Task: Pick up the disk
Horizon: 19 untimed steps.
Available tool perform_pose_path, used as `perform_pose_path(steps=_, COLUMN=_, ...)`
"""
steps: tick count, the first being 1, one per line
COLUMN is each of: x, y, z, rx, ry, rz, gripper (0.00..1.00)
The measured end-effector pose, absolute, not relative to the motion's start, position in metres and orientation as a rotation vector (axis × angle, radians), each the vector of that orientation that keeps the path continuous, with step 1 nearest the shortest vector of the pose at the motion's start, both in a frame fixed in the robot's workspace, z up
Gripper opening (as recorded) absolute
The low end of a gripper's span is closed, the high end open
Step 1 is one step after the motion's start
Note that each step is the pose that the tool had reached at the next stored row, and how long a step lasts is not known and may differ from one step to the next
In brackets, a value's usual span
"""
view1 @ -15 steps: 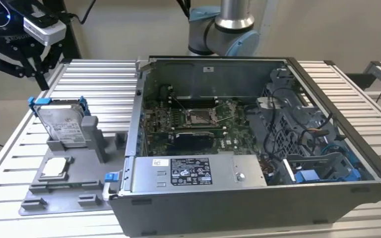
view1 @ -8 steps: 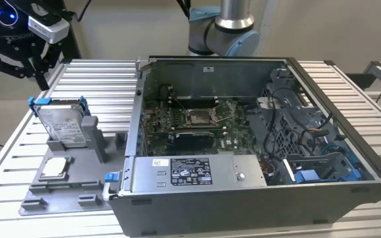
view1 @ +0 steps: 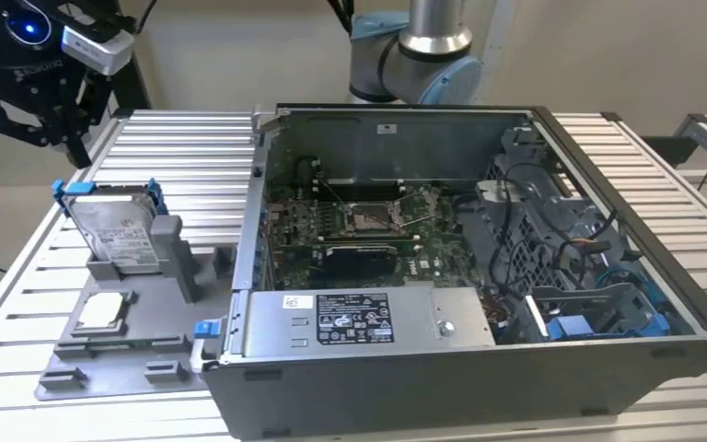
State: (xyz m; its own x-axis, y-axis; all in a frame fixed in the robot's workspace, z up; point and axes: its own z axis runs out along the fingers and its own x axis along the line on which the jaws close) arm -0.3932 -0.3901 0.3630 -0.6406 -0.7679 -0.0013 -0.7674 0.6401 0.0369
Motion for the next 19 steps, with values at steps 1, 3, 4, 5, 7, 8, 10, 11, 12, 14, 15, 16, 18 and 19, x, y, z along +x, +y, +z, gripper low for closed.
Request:
perform_pose_path(steps=1, x=-0.3932, y=-0.3901, z=0.3631, rx=1.353, ry=-2.818, rz=-0.053, gripper=0.0)
perform_pose_path(steps=3, x=-0.3932, y=-0.3901, z=0.363, rx=1.402, ry=-2.794, rz=-0.053, gripper=0.0)
perform_pose_path(steps=4, x=-0.3933, y=-0.3901, z=0.363, rx=1.43, ry=-2.779, rz=-0.052, gripper=0.0)
perform_pose_path(steps=5, x=-0.3932, y=-0.3901, z=0.363, rx=1.452, ry=-2.767, rz=-0.052, gripper=0.0)
perform_pose_path(steps=7, x=-0.3932, y=-0.3901, z=0.3631, rx=1.503, ry=-2.739, rz=-0.052, gripper=0.0)
perform_pose_path(steps=8, x=-0.3932, y=-0.3901, z=0.363, rx=1.528, ry=-2.725, rz=-0.051, gripper=0.0)
perform_pose_path(steps=10, x=-0.3932, y=-0.3901, z=0.363, rx=1.576, ry=-2.697, rz=-0.051, gripper=0.0)
perform_pose_path(steps=11, x=-0.3932, y=-0.3901, z=0.363, rx=1.6, ry=-2.683, rz=-0.05, gripper=0.0)
perform_pose_path(steps=12, x=-0.3932, y=-0.3901, z=0.3629, rx=1.626, ry=-2.667, rz=-0.05, gripper=0.0)
perform_pose_path(steps=14, x=-0.3932, y=-0.39, z=0.3626, rx=1.674, ry=-2.637, rz=-0.049, gripper=0.0)
perform_pose_path(steps=15, x=-0.3932, y=-0.3901, z=0.3625, rx=1.697, ry=-2.621, rz=-0.049, gripper=0.0)
perform_pose_path(steps=16, x=-0.3932, y=-0.3901, z=0.3624, rx=1.721, ry=-2.606, rz=-0.049, gripper=0.0)
perform_pose_path(steps=18, x=-0.3932, y=-0.3901, z=0.3621, rx=1.767, ry=-2.574, rz=-0.048, gripper=0.0)
perform_pose_path(steps=19, x=-0.3932, y=-0.39, z=0.3617, rx=1.814, ry=-2.54, rz=-0.048, gripper=0.0)
